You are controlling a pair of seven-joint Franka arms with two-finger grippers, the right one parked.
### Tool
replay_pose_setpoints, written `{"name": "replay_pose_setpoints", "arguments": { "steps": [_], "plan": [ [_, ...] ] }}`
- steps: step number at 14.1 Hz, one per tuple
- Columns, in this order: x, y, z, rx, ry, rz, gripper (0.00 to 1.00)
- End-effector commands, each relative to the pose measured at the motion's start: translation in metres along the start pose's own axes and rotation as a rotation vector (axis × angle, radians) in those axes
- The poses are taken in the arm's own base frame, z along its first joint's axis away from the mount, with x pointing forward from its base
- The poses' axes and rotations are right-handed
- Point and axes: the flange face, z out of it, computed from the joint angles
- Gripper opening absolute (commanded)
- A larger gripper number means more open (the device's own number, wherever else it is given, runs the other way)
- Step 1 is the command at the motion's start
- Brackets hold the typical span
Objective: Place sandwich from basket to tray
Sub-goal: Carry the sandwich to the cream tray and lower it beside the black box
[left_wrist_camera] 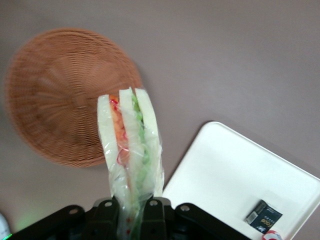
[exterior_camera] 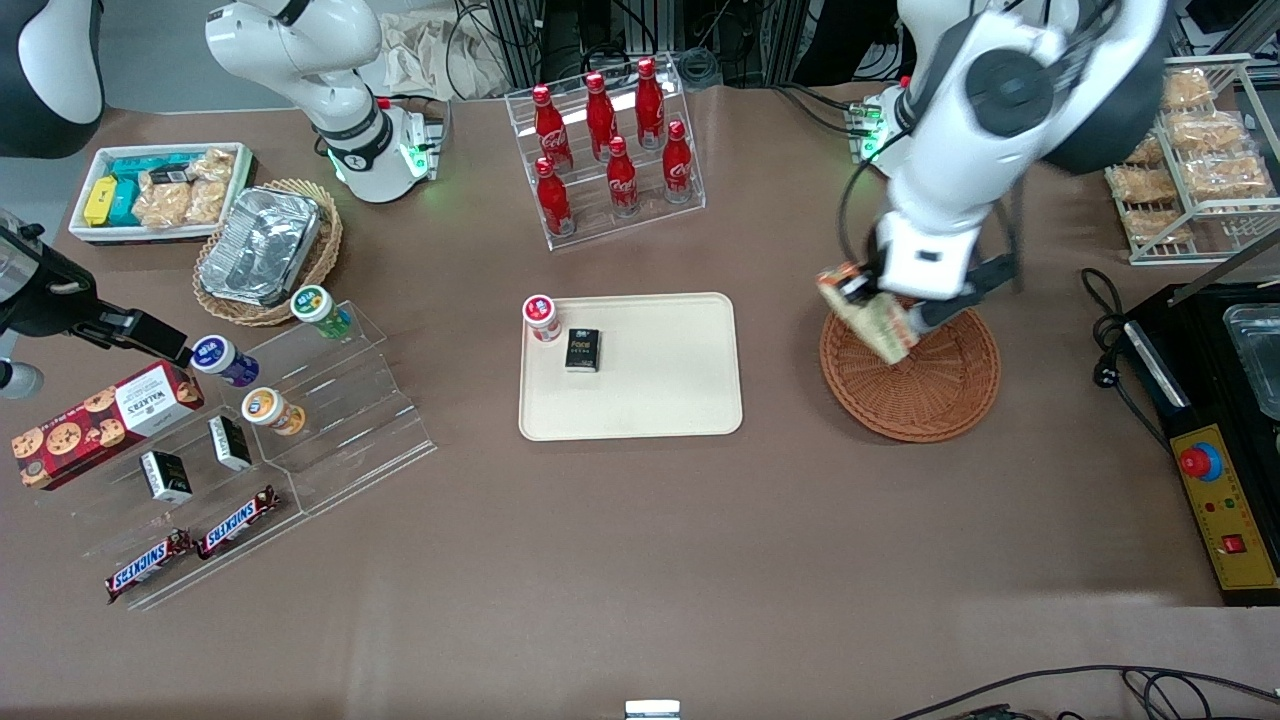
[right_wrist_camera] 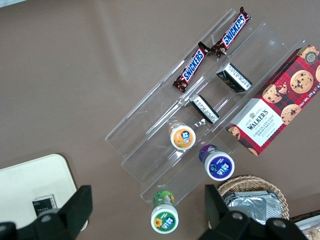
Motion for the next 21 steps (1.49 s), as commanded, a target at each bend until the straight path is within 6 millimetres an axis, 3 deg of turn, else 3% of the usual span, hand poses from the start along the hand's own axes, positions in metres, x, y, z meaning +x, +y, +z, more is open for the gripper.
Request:
{"name": "replay_pose_setpoints", "arguments": {
  "steps": [1, 7, 10, 14, 18, 20, 21],
  "plan": [
    [-0.016, 0.037, 0.03, -0.022, 0.005, 0.044, 0.0],
    [-0.064, 0.089, 0.11, -0.046, -0.03, 0.176, 0.0],
    [-0.078, 0.098, 0.15, -0.015, -0.074, 0.232, 0.0],
    [-0.083, 0.105, 0.201, -0.005, -0.083, 0.274, 0.0],
    [-0.101, 0.118, 0.231, -0.043, -0.061, 0.307, 0.0],
    [-0.101, 0.118, 0.237, -0.046, -0.058, 0.309, 0.0],
    [-0.101, 0.117, 0.24, -0.039, -0.059, 0.314, 0.1]
  ]
}}
